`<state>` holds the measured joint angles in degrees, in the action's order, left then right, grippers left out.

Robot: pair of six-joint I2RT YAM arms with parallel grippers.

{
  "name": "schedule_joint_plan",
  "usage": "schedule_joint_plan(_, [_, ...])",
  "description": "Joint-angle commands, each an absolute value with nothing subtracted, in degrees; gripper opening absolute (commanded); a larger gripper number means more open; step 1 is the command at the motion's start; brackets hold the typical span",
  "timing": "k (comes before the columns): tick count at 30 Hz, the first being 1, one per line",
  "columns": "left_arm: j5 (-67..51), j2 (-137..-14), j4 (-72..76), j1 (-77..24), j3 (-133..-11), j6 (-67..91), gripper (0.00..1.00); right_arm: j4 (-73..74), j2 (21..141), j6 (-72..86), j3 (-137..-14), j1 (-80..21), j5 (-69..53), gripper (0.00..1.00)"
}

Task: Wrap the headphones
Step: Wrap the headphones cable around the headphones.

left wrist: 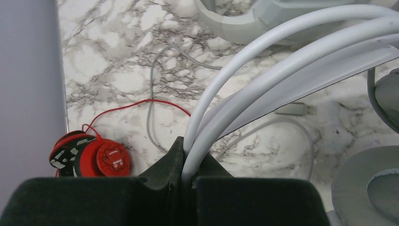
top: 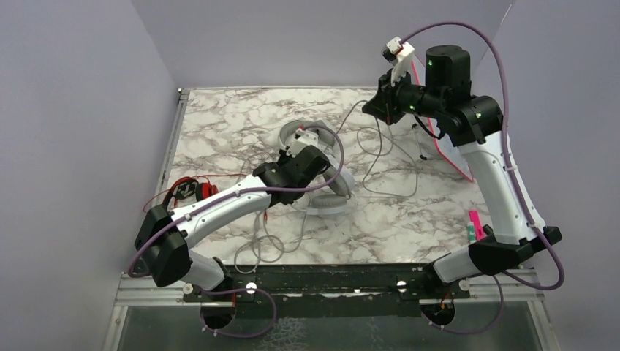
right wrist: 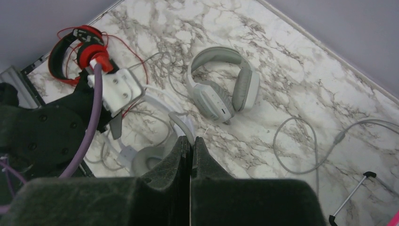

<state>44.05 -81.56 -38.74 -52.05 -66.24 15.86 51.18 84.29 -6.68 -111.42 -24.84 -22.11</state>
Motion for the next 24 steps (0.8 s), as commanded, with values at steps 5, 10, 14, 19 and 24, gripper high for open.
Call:
schedule_joint_plan(5, [52.47, -84.06, -38.04, -43.81, -73.78, 19.95, 0.00, 55.76, 82.40, -4.88, -114.04, -27.04, -33.46, 0.01])
schedule_joint_plan(10, [54.39, -88.16, -37.82, -41.01, -80.20, 24.57, 0.00, 49.52, 79.52, 3.45, -107.12, -30.04, -42.13, 0.01])
schedule_joint_plan(14, [52.27, -91.03, -37.31, -38.61, -88.08, 30.08, 0.00, 39.21, 75.51, 13.67, -97.36, -34.47, -39.98, 0.01])
schedule_joint_plan(19, [41.44, -90.76, -33.45, -35.13, -97.83, 37.47, 0.00, 20.51, 68.89, 24.19, -82.03, -39.39, -31.92, 0.01])
schedule_joint_plan(24, [32.80, -89.99, -30.90, -33.80, -104.62, 40.42, 0.00, 3.24, 65.75, 28.59, -68.56, -40.08, -30.33, 0.01])
